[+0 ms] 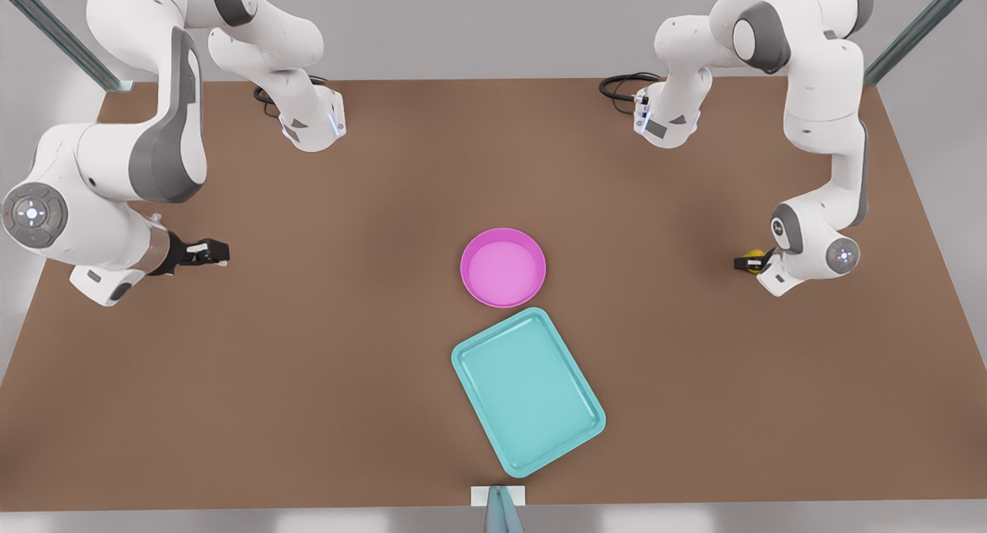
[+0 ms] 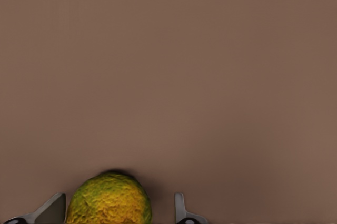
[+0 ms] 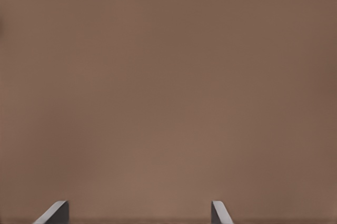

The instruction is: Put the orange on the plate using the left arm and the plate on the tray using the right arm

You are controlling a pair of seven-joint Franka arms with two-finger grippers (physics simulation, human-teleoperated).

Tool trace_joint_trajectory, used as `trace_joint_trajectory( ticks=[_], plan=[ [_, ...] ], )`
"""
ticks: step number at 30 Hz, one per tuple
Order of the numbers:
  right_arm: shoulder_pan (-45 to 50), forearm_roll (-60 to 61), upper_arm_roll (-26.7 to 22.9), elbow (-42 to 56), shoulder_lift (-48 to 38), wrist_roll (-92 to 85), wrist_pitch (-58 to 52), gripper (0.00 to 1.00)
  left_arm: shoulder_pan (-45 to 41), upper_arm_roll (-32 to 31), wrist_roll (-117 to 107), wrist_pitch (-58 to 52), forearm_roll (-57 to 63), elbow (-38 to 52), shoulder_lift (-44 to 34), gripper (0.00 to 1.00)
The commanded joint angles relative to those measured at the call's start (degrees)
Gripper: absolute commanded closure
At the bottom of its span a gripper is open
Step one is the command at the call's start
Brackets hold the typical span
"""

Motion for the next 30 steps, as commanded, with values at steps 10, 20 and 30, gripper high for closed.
trace_joint_trajectory(
  ticks=[10,20,30],
  plan=[
    [-0.44,0.50,-0.02,0.12,0.38,-0.42,-0.23,0.00,0.09,0.10,4.05,0.88,0.48,0.08,0.15,0.31],
    [-0.44,0.85,-0.02,0.20,0.65,-0.60,-0.32,0.00,0.01,0.10,3.52,0.71,0.13,0.43,0.59,0.36],
    [-0.53,0.77,-0.10,0.20,1.00,-0.60,-0.32,0.00,-27.94,-21.17,-57.73,-27.51,-1.71,39.98,8.76,0.36]
  ],
)
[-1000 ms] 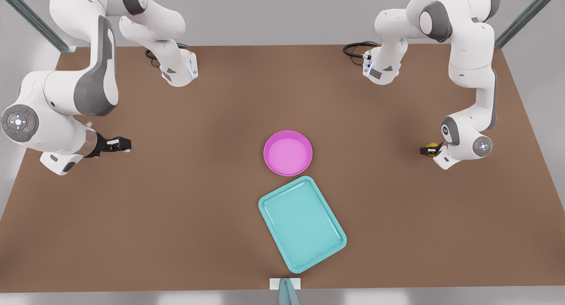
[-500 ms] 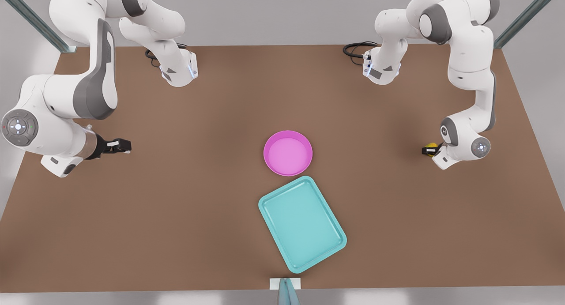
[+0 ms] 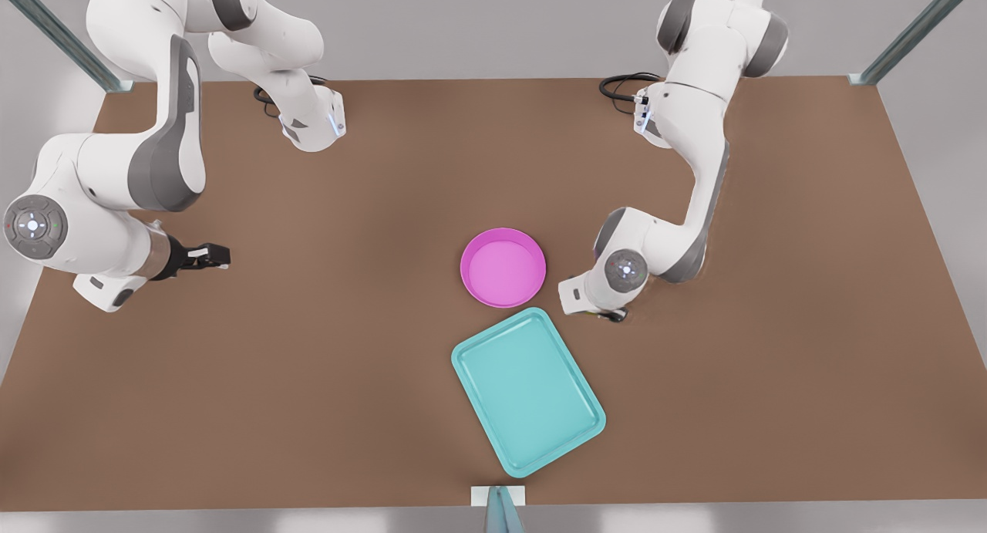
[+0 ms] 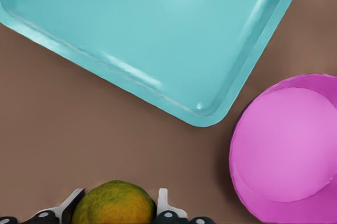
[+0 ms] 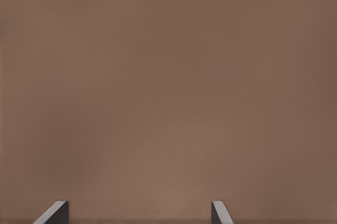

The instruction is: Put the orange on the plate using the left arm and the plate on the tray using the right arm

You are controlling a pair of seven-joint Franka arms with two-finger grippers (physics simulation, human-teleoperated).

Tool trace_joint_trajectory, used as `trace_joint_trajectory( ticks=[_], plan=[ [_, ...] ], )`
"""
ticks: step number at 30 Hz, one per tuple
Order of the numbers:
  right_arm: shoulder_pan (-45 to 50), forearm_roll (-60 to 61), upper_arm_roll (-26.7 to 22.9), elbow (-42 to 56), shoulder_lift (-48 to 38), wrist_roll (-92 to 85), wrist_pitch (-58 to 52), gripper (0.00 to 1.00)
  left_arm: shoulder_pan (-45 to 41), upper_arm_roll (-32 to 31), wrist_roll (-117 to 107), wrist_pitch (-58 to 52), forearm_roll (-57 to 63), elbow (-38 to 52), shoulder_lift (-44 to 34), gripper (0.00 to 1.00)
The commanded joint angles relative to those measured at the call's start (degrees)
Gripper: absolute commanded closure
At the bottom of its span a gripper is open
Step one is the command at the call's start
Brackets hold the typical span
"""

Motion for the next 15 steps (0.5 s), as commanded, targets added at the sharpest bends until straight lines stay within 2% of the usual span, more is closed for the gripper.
trace_joint_trajectory(
  ticks=[1,3,8,9,10,12,13,14,15],
  plan=[
    [0.02,0.03,-0.02,0.03,-0.09,-0.19,-0.04,0.00,-2.23,-2.35,-45.57,-9.57,-1.29,2.81,1.53,0.36],
    [-0.07,0.03,-0.02,0.03,0.00,-0.19,-0.04,0.00,-6.27,-2.35,-50.94,-9.57,-1.20,8.25,5.57,0.36],
    [-0.07,0.03,-0.02,0.03,0.26,-0.19,-0.04,0.00,-8.74,-4.02,-57.09,-9.04,-1.29,14.85,12.08,0.34],
    [-0.07,0.03,-0.02,0.03,0.26,-0.19,-0.04,0.00,-8.82,-4.02,-57.18,-9.04,-1.20,14.68,12.69,0.06],
    [-0.07,0.03,-0.02,0.03,0.26,-0.19,-0.04,0.00,-8.82,-4.02,-57.18,-8.95,-1.20,14.32,13.13,0.00],
    [-0.07,0.03,-0.02,-0.06,0.35,-0.10,-0.04,0.00,-8.74,-4.02,-57.00,-8.43,-1.20,14.06,12.96,0.00],
    [-0.07,0.03,-0.02,-0.06,0.35,-0.10,-0.12,0.00,-8.74,-4.02,-56.13,-9.12,-0.94,13.01,12.08,0.00],
    [0.98,0.47,0.07,-0.67,0.97,0.16,-1.79,0.00,-7.69,-1.83,-48.06,-14.91,-0.76,8.79,4.62,0.00],
    [4.58,3.27,1.21,-2.43,3.16,0.78,-1.88,0.00,-5.49,4.67,-37.50,-27.75,-2.25,9.14,-3.55,0.00]
  ],
)
